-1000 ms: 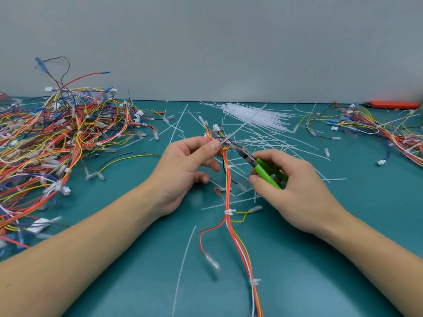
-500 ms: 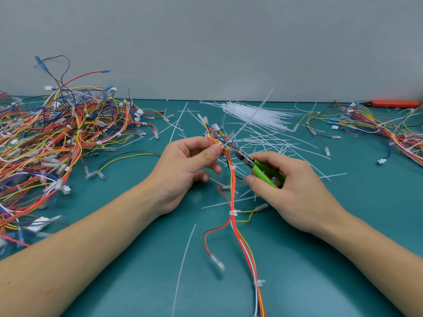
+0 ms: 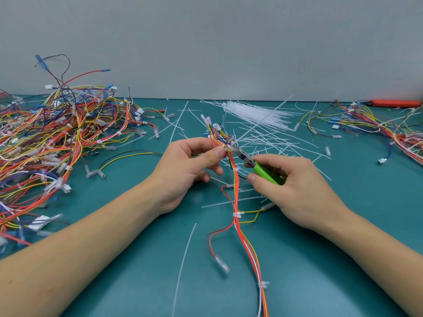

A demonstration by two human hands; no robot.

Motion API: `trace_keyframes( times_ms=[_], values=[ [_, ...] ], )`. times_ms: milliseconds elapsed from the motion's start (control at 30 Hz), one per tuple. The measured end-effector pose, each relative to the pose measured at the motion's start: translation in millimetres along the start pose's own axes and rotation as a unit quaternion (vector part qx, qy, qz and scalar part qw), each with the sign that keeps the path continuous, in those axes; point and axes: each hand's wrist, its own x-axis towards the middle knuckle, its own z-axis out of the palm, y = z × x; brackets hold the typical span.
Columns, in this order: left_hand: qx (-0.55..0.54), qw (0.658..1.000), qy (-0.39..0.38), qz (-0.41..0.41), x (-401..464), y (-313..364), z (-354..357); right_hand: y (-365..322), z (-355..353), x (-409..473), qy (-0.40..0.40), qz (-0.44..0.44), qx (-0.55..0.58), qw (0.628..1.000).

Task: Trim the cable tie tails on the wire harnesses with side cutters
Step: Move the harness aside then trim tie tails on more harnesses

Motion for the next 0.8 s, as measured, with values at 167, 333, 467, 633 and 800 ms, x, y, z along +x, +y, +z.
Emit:
trace_keyframes(
  times_ms=[167,333,467,633,800],
  values=[
    [0.000,1.000,0.001,-0.004,-0.6,0.8,0.3,-0.1,1.5,0.0,0.005,0.007,0.002,1.000],
    [0.002,1.000,-0.004,-0.005,-0.7,1.2,0.5,-0.6,1.9,-1.1,0.001,0.009,0.006,1.000],
    [0.004,1.000,-0.006,-0.006,-0.5,0.8,0.2,-0.7,0.0,0.5,-0.001,0.013,0.000,1.000],
    [0.002,1.000,-0.004,-0.005,-0.2,0.0,0.3,-1.2,-0.1,1.3,-0.003,0.019,0.001,1.000],
    [0.004,1.000,-0.001,-0.006,-0.5,-0.3,0.5,-2.3,0.2,0.3,0.002,0.021,0.004,1.000]
  ],
)
